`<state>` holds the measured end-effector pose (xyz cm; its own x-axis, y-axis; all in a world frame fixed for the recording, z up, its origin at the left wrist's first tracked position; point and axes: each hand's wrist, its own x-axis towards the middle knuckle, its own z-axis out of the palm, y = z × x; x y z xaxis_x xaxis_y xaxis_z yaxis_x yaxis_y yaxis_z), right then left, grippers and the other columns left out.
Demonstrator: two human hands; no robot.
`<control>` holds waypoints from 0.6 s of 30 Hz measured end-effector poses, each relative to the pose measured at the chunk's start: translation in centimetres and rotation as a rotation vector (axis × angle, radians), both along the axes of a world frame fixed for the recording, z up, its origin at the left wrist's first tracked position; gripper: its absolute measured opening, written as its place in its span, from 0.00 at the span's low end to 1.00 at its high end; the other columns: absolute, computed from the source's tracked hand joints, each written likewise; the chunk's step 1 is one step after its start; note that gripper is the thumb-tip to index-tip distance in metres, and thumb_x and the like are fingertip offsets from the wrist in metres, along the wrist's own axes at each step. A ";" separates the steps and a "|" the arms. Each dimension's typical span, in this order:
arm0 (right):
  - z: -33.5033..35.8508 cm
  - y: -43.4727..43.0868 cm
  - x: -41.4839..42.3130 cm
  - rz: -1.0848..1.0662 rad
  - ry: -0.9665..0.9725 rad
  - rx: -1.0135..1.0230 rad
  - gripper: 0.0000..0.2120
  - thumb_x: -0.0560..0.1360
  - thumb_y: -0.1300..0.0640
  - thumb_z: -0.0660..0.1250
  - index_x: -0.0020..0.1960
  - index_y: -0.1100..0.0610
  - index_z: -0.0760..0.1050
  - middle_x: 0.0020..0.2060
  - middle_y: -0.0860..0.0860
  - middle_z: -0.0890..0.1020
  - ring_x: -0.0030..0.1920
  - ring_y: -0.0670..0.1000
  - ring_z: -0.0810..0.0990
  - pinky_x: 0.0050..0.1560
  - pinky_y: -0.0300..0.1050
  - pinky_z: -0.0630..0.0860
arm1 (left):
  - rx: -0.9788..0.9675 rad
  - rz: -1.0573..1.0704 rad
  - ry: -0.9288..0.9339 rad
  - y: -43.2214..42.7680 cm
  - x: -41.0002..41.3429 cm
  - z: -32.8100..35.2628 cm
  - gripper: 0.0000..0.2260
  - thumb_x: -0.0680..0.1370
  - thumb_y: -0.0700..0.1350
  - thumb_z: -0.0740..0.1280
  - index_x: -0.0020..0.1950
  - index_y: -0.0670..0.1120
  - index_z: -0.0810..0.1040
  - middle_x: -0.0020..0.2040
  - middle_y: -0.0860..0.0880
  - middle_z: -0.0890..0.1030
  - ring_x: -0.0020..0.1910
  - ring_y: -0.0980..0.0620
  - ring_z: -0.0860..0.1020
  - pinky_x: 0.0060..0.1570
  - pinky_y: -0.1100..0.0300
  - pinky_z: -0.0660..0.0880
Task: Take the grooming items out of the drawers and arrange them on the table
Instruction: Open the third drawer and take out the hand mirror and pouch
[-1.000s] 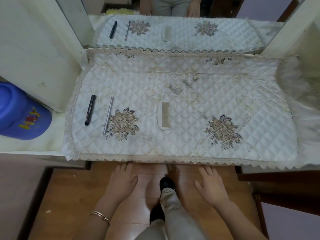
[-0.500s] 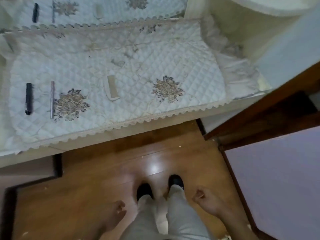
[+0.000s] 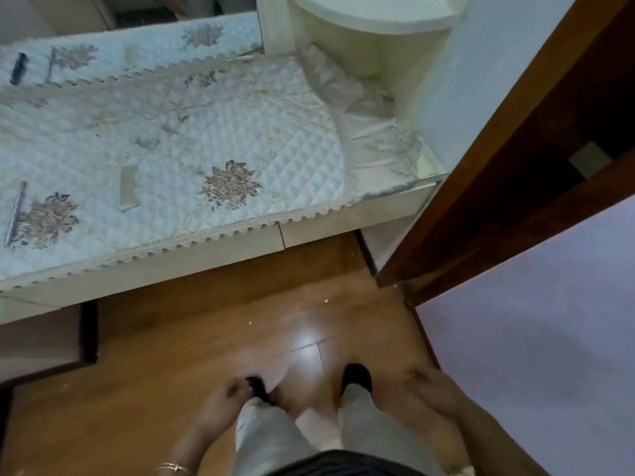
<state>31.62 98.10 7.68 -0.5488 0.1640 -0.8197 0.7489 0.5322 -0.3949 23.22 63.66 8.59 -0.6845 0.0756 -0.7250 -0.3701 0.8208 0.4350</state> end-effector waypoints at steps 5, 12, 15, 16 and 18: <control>1.2 7.0 -2.7 -0.118 0.040 0.049 0.14 0.76 0.58 0.62 0.60 0.60 0.74 0.56 0.57 0.79 0.58 0.57 0.76 0.61 0.49 0.71 | 0.044 -0.015 -0.029 4.6 1.5 0.2 0.04 0.79 0.44 0.61 0.45 0.50 0.73 0.49 0.48 0.79 0.48 0.52 0.75 0.39 0.66 0.67; -1.1 9.3 -4.3 -0.219 0.017 0.055 0.14 0.77 0.58 0.61 0.60 0.62 0.74 0.57 0.60 0.78 0.59 0.60 0.76 0.61 0.53 0.72 | 0.062 0.160 -0.099 5.2 -0.1 -1.0 0.12 0.77 0.38 0.63 0.35 0.48 0.72 0.36 0.51 0.75 0.41 0.51 0.73 0.38 0.66 0.67; -1.8 8.7 -4.6 -0.202 -0.160 0.025 0.13 0.79 0.60 0.57 0.60 0.65 0.72 0.58 0.62 0.76 0.58 0.59 0.74 0.59 0.48 0.69 | 0.056 0.200 -0.193 5.5 -2.2 -1.2 0.12 0.78 0.39 0.62 0.34 0.45 0.71 0.35 0.48 0.73 0.36 0.50 0.73 0.38 0.59 0.68; -1.8 8.4 -4.8 -0.212 -0.222 0.001 0.13 0.79 0.60 0.55 0.58 0.66 0.72 0.56 0.62 0.75 0.57 0.58 0.73 0.57 0.46 0.68 | 0.050 0.213 -0.204 5.7 -3.0 -1.7 0.11 0.77 0.40 0.62 0.35 0.44 0.71 0.35 0.47 0.73 0.35 0.50 0.73 0.39 0.58 0.69; -1.3 8.1 -5.4 -0.263 -0.206 -0.011 0.08 0.78 0.60 0.57 0.51 0.61 0.74 0.48 0.59 0.76 0.49 0.56 0.74 0.51 0.46 0.70 | 0.078 0.240 -0.189 6.2 -4.7 -2.5 0.10 0.73 0.45 0.65 0.32 0.45 0.72 0.33 0.48 0.73 0.34 0.50 0.72 0.42 0.57 0.69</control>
